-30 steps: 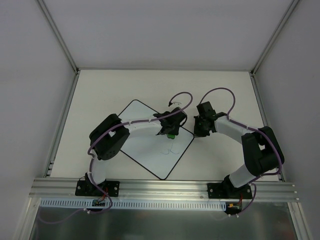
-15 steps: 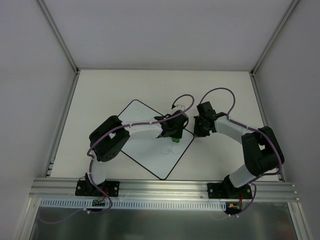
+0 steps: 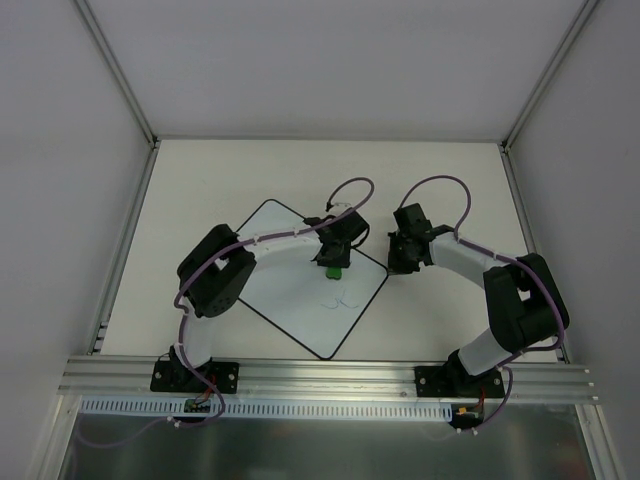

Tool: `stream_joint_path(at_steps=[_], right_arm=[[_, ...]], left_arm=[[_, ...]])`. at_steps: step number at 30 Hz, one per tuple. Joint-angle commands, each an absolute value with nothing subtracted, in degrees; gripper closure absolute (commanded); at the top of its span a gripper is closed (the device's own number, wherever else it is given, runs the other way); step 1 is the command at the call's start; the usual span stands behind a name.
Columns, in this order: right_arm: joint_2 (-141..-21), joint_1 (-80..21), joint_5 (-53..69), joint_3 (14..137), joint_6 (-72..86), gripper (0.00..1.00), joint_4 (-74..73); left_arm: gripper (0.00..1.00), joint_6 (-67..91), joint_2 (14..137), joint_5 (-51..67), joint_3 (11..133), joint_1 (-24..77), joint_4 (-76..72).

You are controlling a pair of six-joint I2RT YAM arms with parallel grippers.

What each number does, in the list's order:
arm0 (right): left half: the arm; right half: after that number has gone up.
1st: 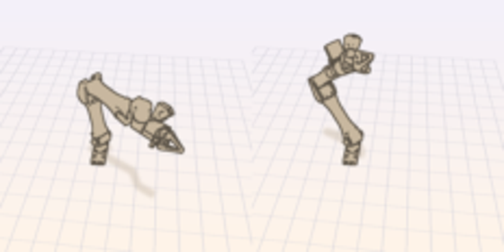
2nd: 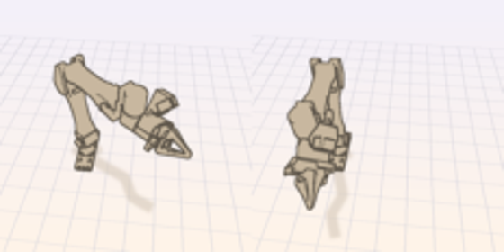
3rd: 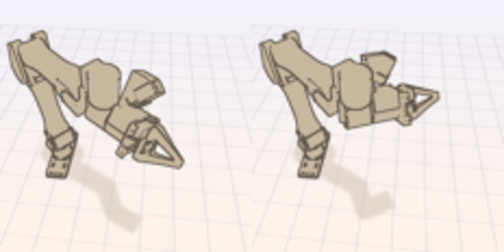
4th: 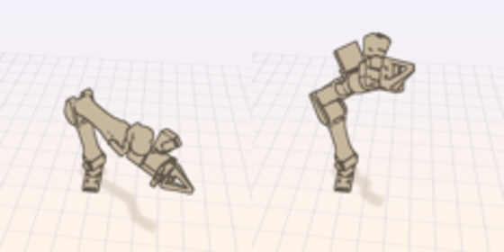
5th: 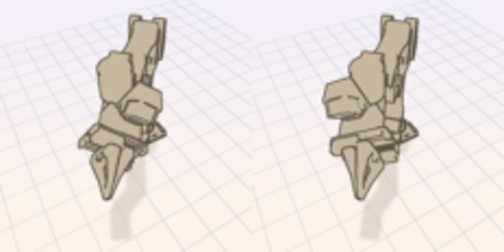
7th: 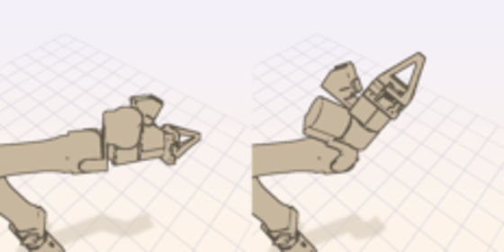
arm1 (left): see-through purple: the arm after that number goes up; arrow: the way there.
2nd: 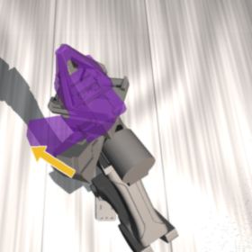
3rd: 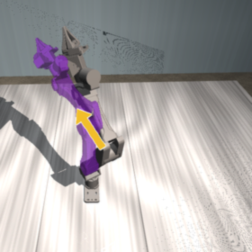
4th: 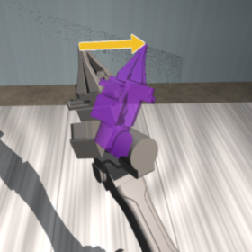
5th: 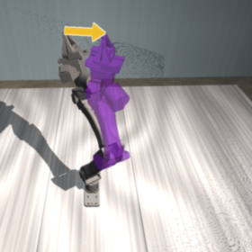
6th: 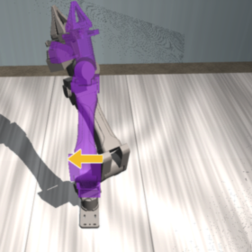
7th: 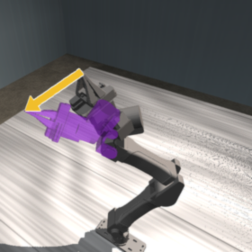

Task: Erase the whiteboard

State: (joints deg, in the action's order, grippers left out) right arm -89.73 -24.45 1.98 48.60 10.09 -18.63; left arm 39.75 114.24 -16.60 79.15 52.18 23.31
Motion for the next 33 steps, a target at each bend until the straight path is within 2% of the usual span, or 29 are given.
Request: stream_joint_path(at_steps=[1,10,16,27,33], right_arm=[[-88.86,-24.26,2.11,47.2,9.84,1.0,-20.65],[-88.6,-24.0,2.02,46.94,9.76,1.0,-20.65],[-88.51,-23.82,2.2,46.93,9.84,1.0,-20.65],[-88.59,-23.56,2.2,46.76,9.76,1.0,-20.57],[-88.07,-23.29,2.11,46.41,9.76,1.0,-20.65]], left_arm=[[1.0,37.97,117.86,-20.56,80.41,48.34,32.26],[1.0,36.04,122.08,-17.32,89.28,49.56,31.91],[1.0,36.38,123.92,-13.72,91.06,52.56,31.99],[1.0,40.17,123.31,-13.36,85.17,55.46,32.08],[1.0,42.97,117.17,-13.71,77.62,49.23,32.43]])
